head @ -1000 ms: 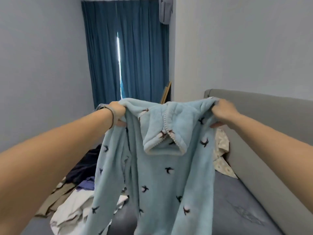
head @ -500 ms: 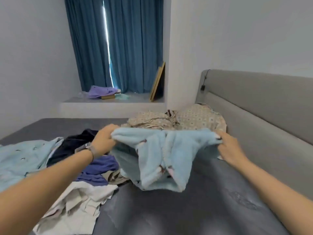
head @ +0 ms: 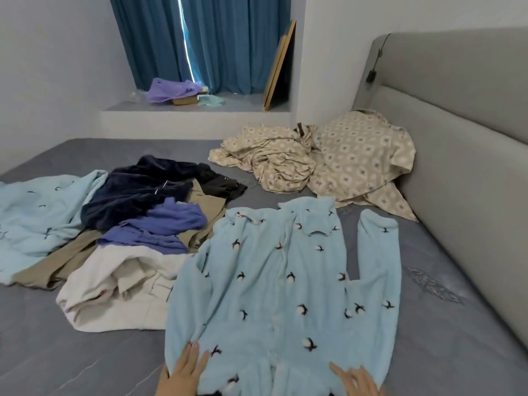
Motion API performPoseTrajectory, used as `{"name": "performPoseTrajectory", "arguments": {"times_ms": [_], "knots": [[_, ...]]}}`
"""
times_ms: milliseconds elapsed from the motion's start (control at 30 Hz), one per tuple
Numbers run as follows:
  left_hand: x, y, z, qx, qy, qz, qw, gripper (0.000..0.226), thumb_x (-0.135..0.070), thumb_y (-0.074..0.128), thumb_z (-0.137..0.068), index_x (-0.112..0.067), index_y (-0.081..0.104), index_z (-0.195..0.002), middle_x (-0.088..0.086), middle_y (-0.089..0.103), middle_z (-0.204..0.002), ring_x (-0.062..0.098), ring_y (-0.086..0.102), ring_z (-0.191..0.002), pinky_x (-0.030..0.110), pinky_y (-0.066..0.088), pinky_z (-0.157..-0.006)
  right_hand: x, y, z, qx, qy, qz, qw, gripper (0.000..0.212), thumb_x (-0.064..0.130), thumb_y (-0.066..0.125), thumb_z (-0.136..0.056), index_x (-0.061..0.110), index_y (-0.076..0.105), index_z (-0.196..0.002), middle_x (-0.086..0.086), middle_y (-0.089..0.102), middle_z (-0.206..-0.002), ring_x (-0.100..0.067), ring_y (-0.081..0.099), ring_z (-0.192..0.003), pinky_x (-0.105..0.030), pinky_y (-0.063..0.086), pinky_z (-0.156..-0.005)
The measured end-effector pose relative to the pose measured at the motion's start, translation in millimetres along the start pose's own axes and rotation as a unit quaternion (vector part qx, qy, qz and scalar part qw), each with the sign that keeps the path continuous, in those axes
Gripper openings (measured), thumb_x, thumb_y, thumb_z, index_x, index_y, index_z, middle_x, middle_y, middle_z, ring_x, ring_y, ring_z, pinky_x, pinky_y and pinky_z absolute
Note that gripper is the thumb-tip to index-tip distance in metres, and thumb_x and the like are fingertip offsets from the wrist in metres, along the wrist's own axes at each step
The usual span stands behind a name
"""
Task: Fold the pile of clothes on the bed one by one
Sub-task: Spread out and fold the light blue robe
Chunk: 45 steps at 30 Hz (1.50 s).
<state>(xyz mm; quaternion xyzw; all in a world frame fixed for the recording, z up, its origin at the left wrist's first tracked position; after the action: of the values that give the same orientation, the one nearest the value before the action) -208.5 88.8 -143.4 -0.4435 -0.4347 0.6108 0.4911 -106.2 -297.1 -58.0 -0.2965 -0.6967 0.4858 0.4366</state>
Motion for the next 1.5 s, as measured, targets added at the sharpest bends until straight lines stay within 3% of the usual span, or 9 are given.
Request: {"name": "performPoseTrajectory", "arguments": {"times_ms": [100, 200, 367, 567, 700, 1000, 1167, 1333, 1500], "knots": [[-25.4, -13.7, 15.1, 0.058, -0.048, 0.074, 0.994, 0.042, -0.034, 0.031, -0.09, -0.032, 0.04, -0.131, -0.007, 0.065, -0.118, 0.014, 0.06, -0.107, 0.055, 0.053, -0.047, 10.6, 20.0, 29.3, 0.059, 0.02, -0.043, 0.997, 0.044, 0.039, 0.017, -0.103, 0.076, 0.038, -0.116, 0.013, 0.036, -0.074, -0.009, 0.042, -0.072, -0.015, 0.018, -0.11], [-40.4, -34.0, 20.9, 0.053, -0.073, 0.007, 0.996, 0.056, -0.018, 0.033, -0.096, -0.028, 0.022, -0.15, -0.003, 0.032, -0.154, 0.019, 0.027, -0.143, 0.064, 0.041, -0.094, -4.8, 15.8, 44.9, 0.152, 0.152, 0.006, 0.977, 0.077, 0.045, 0.039, -0.098, 0.086, -0.026, -0.098, 0.02, 0.026, -0.111, -0.008, 0.023, -0.132, -0.026, 0.004, -0.116], [-52.2, -46.0, 34.2, 0.053, -0.096, -0.018, 0.994, 0.069, -0.002, 0.026, -0.098, -0.033, -0.004, -0.152, -0.003, -0.011, -0.16, 0.013, -0.008, -0.147, 0.047, 0.011, -0.118, -0.4, 11.5, 57.8, 0.192, 0.182, -0.049, 0.963, 0.063, 0.046, 0.049, -0.093, 0.061, 0.009, -0.139, 0.005, 0.027, -0.138, -0.02, 0.008, -0.144, -0.038, 0.011, -0.118], [-63.1, -48.4, 50.2, -0.12, -0.091, 0.139, 0.979, 0.072, 0.009, 0.052, -0.068, -0.034, 0.051, -0.125, 0.005, 0.053, -0.126, 0.031, 0.048, -0.126, 0.053, 0.043, -0.092, 10.2, 2.7, 62.4, 0.05, 0.168, -0.095, 0.98, 0.061, 0.023, 0.069, -0.081, 0.031, 0.046, -0.136, -0.001, 0.047, -0.126, -0.026, 0.033, -0.132, -0.039, 0.034, -0.108], [-97.0, -66.7, 59.5, -0.196, -0.081, 0.065, 0.975, 0.087, 0.008, 0.073, -0.054, -0.041, 0.057, -0.124, 0.014, 0.055, -0.118, 0.041, 0.052, -0.118, 0.067, 0.041, -0.082, 27.5, -7.1, 59.6, -0.069, 0.111, -0.129, 0.983, 0.072, 0.008, 0.076, -0.072, 0.037, 0.05, -0.133, 0.008, 0.043, -0.122, -0.014, 0.034, -0.119, -0.035, 0.035, -0.103], [-99.7, -77.5, 80.1, -0.176, 0.002, 0.289, 0.941, 0.025, -0.031, 0.049, -0.086, -0.054, 0.053, -0.096, -0.037, 0.056, -0.089, -0.002, 0.051, -0.099, 0.053, 0.013, -0.108, 57.3, -9.7, 60.7, -0.031, 0.093, -0.296, 0.95, 0.013, 0.027, 0.059, -0.072, 0.035, 0.051, -0.067, 0.014, 0.054, -0.074, -0.016, 0.049, -0.081, -0.024, 0.034, -0.069], [-93.4, -55.5, 97.5, -0.059, 0.022, 0.3, 0.952, 0.042, -0.068, 0.029, -0.075, -0.041, 0.059, -0.085, -0.019, 0.057, -0.089, 0.003, 0.051, -0.089, 0.051, 0.035, -0.101, 54.9, -19.3, 79.1, 0.029, 0.095, -0.239, 0.966, 0.046, 0.02, 0.057, -0.087, 0.024, 0.028, -0.052, 0.012, 0.036, -0.054, -0.003, 0.035, -0.051, -0.019, 0.028, -0.051], [-116.3, -51.8, 118.4, -0.001, 0.066, 0.264, 0.962, 0.026, -0.052, 0.038, -0.092, -0.034, 0.053, -0.08, 0.0, 0.059, -0.094, 0.003, 0.05, -0.085, 0.027, 0.042, -0.08, 50.7, -22.1, 106.9, 0.153, 0.118, -0.19, 0.963, 0.024, 0.038, 0.061, -0.076, 0.036, 0.047, -0.057, 0.007, 0.052, -0.076, -0.018, 0.054, -0.082, -0.015, 0.037, -0.065], [-114.4, -45.7, 135.1, 0.036, 0.032, 0.227, 0.973, 0.022, -0.046, 0.044, -0.082, -0.067, 0.04, -0.089, -0.015, 0.05, -0.103, 0.006, 0.051, -0.097, 0.034, 0.043, -0.093, 55.3, -25.9, 127.2, 0.199, 0.15, -0.065, 0.966, 0.03, 0.016, 0.048, -0.086, 0.044, 0.042, -0.091, 0.014, 0.048, -0.108, -0.013, 0.039, -0.116, -0.063, 0.014, -0.109]]}}
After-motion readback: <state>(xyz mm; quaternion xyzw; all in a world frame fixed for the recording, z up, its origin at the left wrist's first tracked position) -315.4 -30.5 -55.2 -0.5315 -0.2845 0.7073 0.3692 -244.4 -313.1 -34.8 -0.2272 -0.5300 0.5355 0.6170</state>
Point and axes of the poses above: each hand's wrist, its own z-axis away from the middle knuckle, its own y-axis out of the palm, x = y × z, the point moved 5 cm from there along -z, towards the middle knuckle
